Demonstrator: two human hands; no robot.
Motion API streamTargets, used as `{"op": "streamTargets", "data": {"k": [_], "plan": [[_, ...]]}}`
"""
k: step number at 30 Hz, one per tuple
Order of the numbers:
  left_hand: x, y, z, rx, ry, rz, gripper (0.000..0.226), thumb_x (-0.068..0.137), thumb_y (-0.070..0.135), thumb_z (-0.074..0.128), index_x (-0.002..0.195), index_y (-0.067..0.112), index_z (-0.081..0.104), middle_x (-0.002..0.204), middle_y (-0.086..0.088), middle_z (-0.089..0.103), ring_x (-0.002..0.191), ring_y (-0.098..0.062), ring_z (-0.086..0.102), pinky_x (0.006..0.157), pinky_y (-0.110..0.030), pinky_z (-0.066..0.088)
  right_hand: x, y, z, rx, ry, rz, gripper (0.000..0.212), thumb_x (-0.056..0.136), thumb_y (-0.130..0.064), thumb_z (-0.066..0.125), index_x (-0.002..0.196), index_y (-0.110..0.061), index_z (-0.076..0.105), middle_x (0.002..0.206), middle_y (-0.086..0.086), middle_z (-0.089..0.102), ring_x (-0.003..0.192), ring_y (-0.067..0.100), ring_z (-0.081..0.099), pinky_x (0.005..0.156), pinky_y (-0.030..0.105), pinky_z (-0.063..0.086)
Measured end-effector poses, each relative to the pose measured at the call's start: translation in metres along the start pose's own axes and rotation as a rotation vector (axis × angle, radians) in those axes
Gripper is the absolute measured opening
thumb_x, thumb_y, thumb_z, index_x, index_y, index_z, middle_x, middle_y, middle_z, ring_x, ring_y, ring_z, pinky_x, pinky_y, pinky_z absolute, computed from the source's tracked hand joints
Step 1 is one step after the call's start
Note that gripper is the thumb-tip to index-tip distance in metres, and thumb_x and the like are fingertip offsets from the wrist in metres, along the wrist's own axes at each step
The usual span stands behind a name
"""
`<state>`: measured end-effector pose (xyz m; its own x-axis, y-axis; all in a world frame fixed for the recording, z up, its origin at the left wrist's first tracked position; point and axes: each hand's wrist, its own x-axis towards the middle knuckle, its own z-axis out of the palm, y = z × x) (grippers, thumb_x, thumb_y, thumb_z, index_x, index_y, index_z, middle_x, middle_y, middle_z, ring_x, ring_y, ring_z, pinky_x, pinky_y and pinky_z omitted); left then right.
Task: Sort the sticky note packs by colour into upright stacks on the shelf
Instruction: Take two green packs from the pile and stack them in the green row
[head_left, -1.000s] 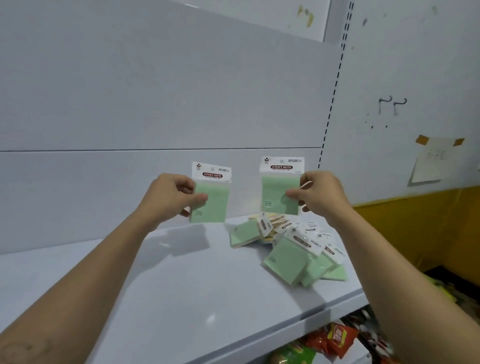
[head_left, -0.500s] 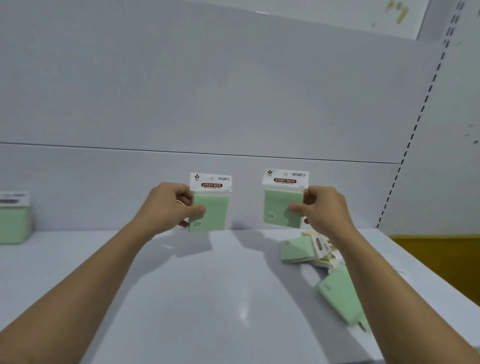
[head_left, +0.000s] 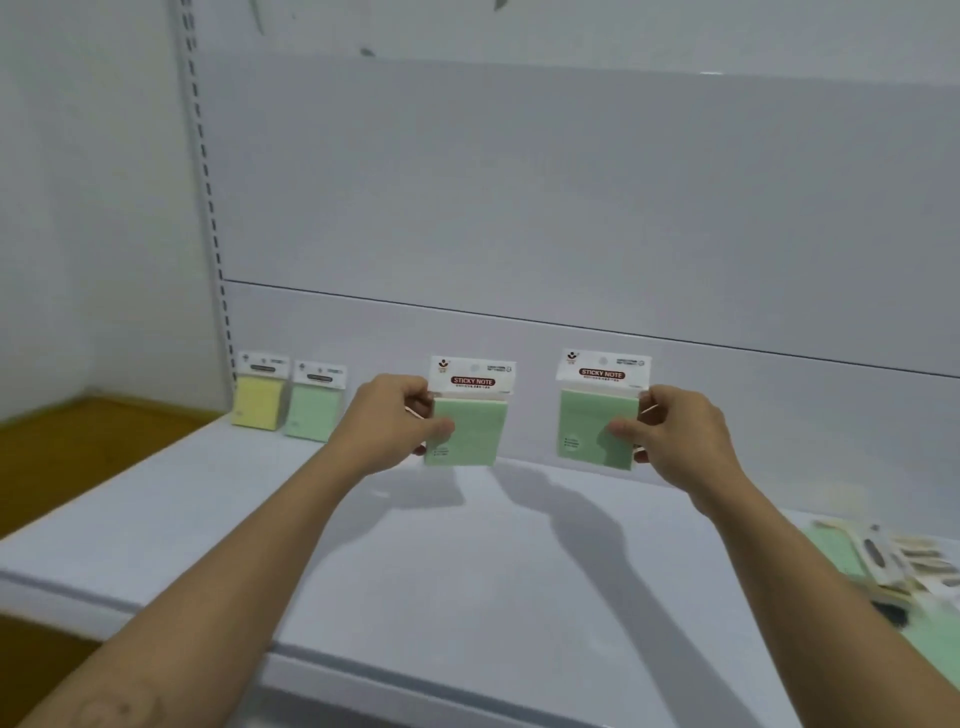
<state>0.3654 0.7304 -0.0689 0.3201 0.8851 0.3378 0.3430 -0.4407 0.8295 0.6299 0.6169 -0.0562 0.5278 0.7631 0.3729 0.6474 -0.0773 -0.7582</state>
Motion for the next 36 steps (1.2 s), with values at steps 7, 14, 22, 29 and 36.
{"op": "streamTargets", "data": {"k": [7, 14, 22, 29, 36], "plan": [[-0.043, -0.063, -0.111, 0.028, 0.144, -0.108, 0.021, 0.075, 0.006, 0.076, 0.092, -0.001, 0.066, 0.087, -0.016, 0.068, 0.077, -0.027, 0.069, 0.064, -0.04, 0.06, -0.035, -0.072, 0.102, 0.047, -0.135, -0.049, 0.012, 0.073, -0.014, 0.076, 0.081, -0.017, 0.068, 0.079, 0.001, 0.071, 0.075, 0.025, 0.069, 0.071, 0.046, 0.058], [-0.071, -0.123, -0.18, 0.052, 0.227, -0.191, 0.016, 0.077, 0.01, 0.076, 0.091, 0.007, 0.068, 0.087, -0.009, 0.07, 0.079, -0.026, 0.07, 0.065, -0.045, 0.06, -0.077, -0.107, 0.187, 0.115, -0.216, -0.036, 0.01, 0.074, -0.012, 0.075, 0.078, -0.014, 0.066, 0.078, 0.002, 0.069, 0.077, 0.024, 0.068, 0.074, 0.046, 0.057], [-0.058, -0.169, -0.19, 0.071, 0.232, -0.264, 0.018, 0.079, 0.011, 0.074, 0.094, 0.005, 0.068, 0.089, -0.007, 0.069, 0.081, -0.025, 0.069, 0.065, -0.044, 0.06, -0.068, -0.109, 0.233, 0.132, -0.244, -0.013, 0.009, 0.077, -0.011, 0.073, 0.08, -0.012, 0.065, 0.078, 0.004, 0.069, 0.078, 0.026, 0.067, 0.074, 0.049, 0.056], [0.0, -0.192, -0.168, 0.112, 0.223, -0.287, 0.016, 0.078, 0.01, 0.074, 0.091, 0.003, 0.068, 0.086, -0.008, 0.07, 0.08, -0.026, 0.069, 0.064, -0.045, 0.059, -0.019, -0.087, 0.274, 0.191, -0.216, 0.026, 0.009, 0.077, -0.01, 0.072, 0.082, -0.01, 0.065, 0.08, 0.005, 0.069, 0.079, 0.028, 0.066, 0.075, 0.048, 0.056], [0.069, -0.203, -0.135, 0.127, 0.188, -0.309, 0.014, 0.081, 0.006, 0.071, 0.094, 0.005, 0.068, 0.086, -0.006, 0.067, 0.079, -0.021, 0.067, 0.062, -0.033, 0.059, 0.035, -0.05, 0.312, 0.281, -0.214, 0.107, 0.009, 0.077, -0.008, 0.071, 0.079, -0.011, 0.063, 0.079, 0.007, 0.068, 0.079, 0.03, 0.065, 0.075, 0.047, 0.056]]}}
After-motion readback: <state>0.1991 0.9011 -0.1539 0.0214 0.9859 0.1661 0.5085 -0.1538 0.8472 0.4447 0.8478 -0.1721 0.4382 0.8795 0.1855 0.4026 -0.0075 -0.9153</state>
